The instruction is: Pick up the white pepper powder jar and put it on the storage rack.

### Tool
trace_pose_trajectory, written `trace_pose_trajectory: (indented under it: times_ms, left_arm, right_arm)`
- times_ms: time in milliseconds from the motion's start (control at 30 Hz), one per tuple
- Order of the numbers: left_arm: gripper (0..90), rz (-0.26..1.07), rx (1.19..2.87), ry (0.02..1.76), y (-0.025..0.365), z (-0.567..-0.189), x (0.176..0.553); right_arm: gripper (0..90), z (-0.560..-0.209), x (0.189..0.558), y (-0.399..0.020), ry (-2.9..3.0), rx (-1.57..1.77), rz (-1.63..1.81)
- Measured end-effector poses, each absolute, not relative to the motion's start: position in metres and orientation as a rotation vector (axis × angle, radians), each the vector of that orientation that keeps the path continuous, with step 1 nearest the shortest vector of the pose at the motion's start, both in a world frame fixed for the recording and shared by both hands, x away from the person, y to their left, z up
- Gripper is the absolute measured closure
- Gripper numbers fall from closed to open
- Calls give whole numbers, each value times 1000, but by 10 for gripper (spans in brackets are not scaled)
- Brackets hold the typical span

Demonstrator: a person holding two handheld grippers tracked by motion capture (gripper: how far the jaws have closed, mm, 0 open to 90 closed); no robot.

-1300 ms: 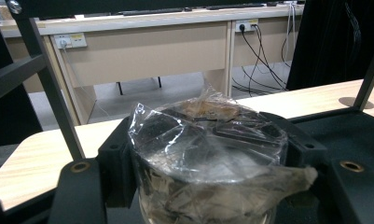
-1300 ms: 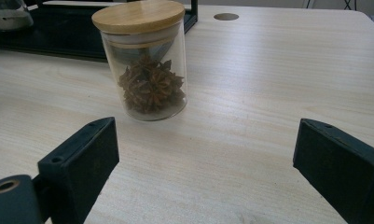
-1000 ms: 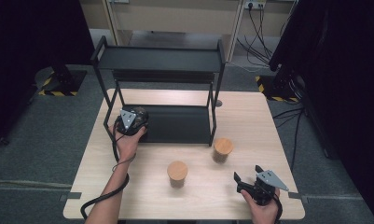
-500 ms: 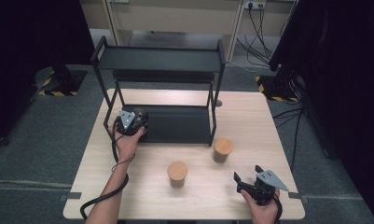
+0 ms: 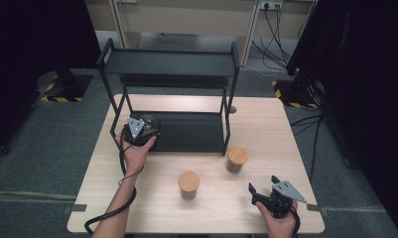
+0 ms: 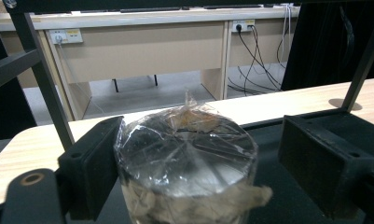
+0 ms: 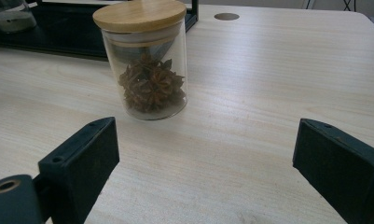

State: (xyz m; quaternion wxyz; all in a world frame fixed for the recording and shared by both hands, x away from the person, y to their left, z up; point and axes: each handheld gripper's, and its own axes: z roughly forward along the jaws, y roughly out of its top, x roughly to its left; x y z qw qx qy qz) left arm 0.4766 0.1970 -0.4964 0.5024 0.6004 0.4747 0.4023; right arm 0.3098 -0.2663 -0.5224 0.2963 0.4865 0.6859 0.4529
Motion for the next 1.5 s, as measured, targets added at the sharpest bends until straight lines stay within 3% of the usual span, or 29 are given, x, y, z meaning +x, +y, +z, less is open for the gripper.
trace_pose_trajectory:
  times_ms: [1500]
  left_arm:
    - [90,968,1442,1155,199,-489,429]
  right_arm:
    - [73,-522,310,-266,1823,1294,1207]
